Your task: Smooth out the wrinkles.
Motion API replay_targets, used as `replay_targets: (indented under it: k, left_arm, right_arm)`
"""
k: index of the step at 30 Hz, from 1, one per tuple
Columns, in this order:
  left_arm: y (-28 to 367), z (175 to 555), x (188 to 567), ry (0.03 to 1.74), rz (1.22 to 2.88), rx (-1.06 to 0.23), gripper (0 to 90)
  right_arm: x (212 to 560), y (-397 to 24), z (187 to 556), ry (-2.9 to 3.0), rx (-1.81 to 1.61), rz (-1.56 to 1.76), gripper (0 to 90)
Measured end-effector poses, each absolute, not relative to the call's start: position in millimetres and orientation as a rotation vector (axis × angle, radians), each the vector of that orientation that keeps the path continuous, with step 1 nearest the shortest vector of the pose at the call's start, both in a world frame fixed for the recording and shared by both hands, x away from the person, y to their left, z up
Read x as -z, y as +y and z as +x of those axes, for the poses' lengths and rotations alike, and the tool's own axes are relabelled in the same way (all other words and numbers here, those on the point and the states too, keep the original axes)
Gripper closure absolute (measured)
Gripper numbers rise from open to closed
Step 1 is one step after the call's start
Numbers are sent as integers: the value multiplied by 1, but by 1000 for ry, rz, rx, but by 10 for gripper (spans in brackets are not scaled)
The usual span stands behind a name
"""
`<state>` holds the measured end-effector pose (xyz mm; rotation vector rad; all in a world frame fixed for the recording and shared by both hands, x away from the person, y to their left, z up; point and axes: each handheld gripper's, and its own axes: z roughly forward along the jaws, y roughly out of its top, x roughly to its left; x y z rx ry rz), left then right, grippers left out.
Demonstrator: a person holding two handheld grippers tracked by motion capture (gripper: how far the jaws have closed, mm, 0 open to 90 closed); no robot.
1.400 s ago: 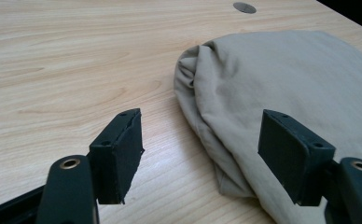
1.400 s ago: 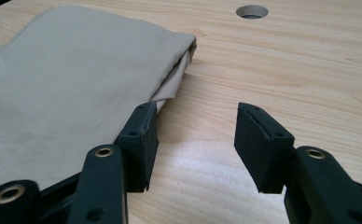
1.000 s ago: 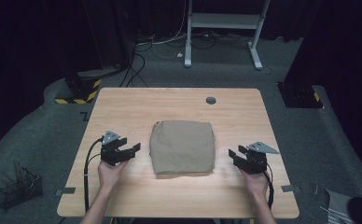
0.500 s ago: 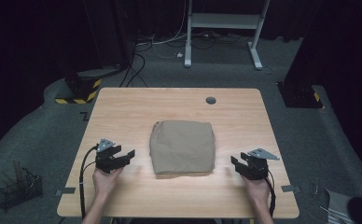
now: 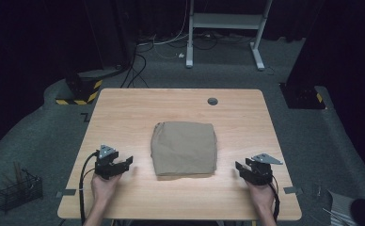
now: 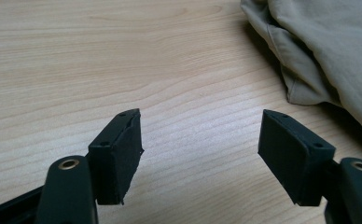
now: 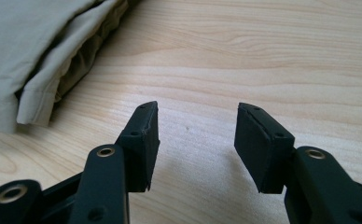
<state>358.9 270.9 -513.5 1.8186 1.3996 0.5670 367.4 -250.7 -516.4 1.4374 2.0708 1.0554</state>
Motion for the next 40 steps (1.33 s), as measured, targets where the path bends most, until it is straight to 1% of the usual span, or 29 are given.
replay_targets:
  k: [8, 15, 19, 21, 24, 30, 40]
  left_arm:
    - [271, 358, 518, 1406, 1859, -626, 303]
    - [272, 359, 523, 1417, 1877, -637, 301]
    - [271, 359, 527, 1417, 1899, -654, 297]
    - [271, 361, 528, 1439, 1904, -651, 275]
    - [271, 362, 528, 1444, 1907, -650, 271]
    - [272, 363, 528, 1459, 1899, -656, 257]
    - [272, 362, 529, 1457, 1899, -651, 249]
  right_arm:
    - [521, -254, 369, 2060, -977, 1434, 492]
    - [522, -257, 371, 2071, -916, 1427, 482]
    - [523, -256, 374, 2086, -904, 1409, 417]
    - [523, -256, 375, 2093, -905, 1406, 402]
    - [523, -256, 376, 2092, -902, 1407, 384]
    - [523, -256, 376, 2081, -895, 1421, 360]
    - [523, -256, 376, 2077, -891, 1424, 351]
